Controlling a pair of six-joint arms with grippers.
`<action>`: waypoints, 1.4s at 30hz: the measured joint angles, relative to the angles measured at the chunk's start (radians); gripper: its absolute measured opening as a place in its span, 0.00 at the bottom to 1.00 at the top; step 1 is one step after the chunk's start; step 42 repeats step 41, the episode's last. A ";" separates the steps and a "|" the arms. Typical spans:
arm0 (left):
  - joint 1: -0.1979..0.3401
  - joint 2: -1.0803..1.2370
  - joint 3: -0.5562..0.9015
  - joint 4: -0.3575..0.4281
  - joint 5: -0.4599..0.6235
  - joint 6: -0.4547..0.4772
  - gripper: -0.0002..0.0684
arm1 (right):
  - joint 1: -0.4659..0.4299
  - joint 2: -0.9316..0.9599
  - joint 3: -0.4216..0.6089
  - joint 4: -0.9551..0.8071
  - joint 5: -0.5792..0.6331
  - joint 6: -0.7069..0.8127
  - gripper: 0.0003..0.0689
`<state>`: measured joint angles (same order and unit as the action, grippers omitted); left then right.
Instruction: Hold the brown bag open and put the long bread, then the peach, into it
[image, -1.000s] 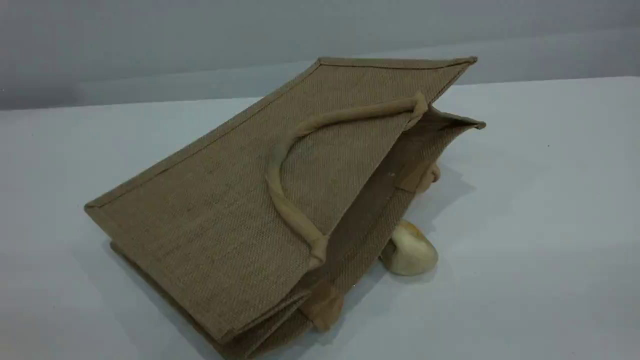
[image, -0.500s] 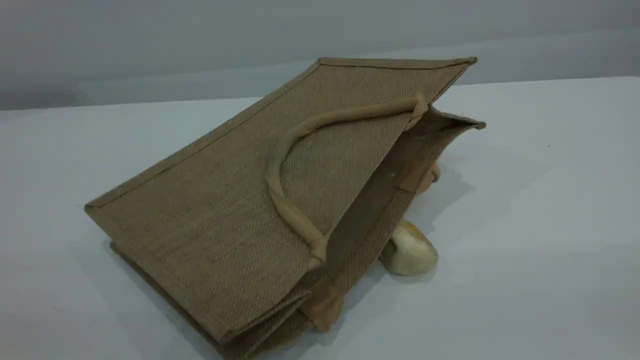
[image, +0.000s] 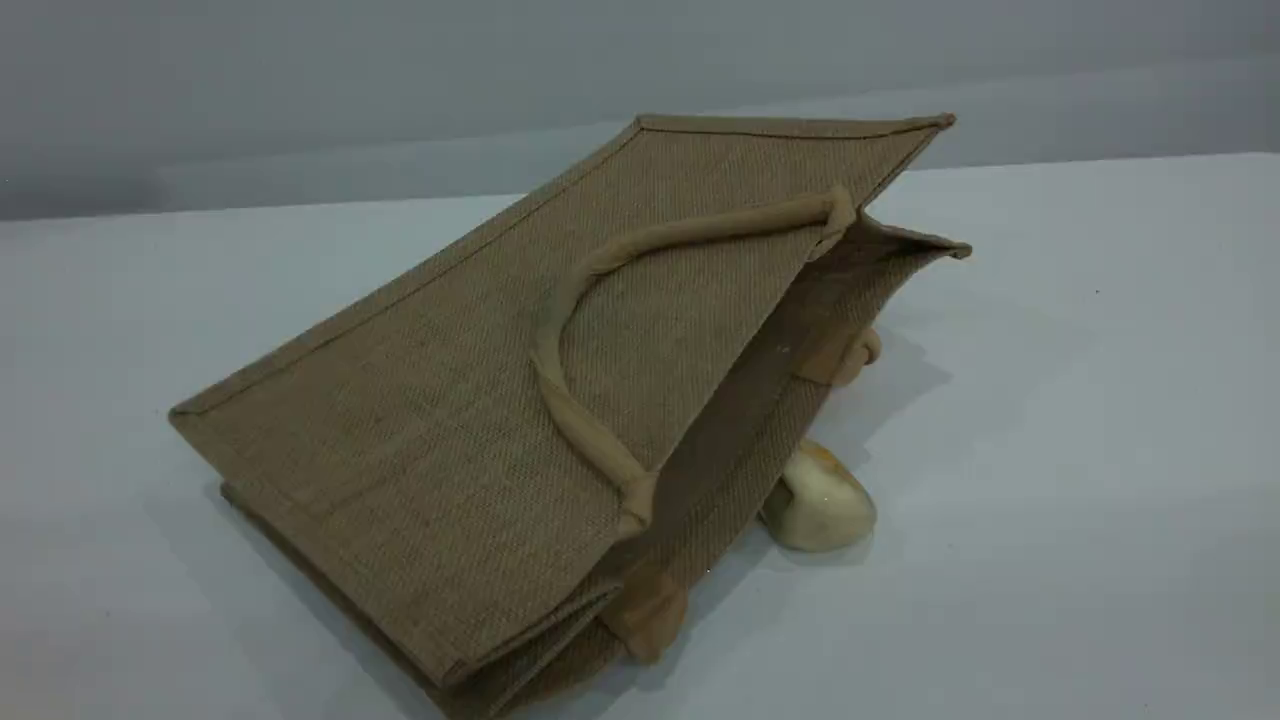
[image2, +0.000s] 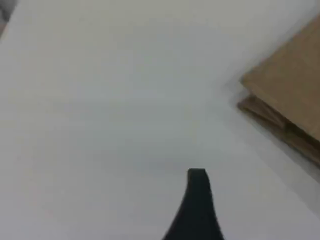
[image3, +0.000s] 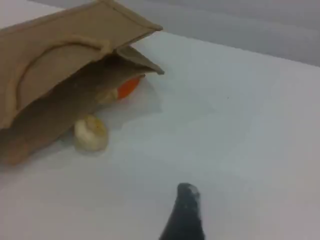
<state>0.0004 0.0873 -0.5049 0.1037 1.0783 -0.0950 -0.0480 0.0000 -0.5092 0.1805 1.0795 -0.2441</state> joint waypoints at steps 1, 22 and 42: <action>0.009 -0.015 0.000 0.000 0.001 0.000 0.79 | 0.000 0.000 0.000 0.001 0.000 0.000 0.80; 0.004 -0.087 0.001 0.001 0.002 0.006 0.79 | -0.001 0.000 0.000 0.001 0.000 0.000 0.80; 0.003 -0.087 0.001 0.001 0.001 0.006 0.79 | -0.002 0.000 0.000 0.001 0.000 0.000 0.80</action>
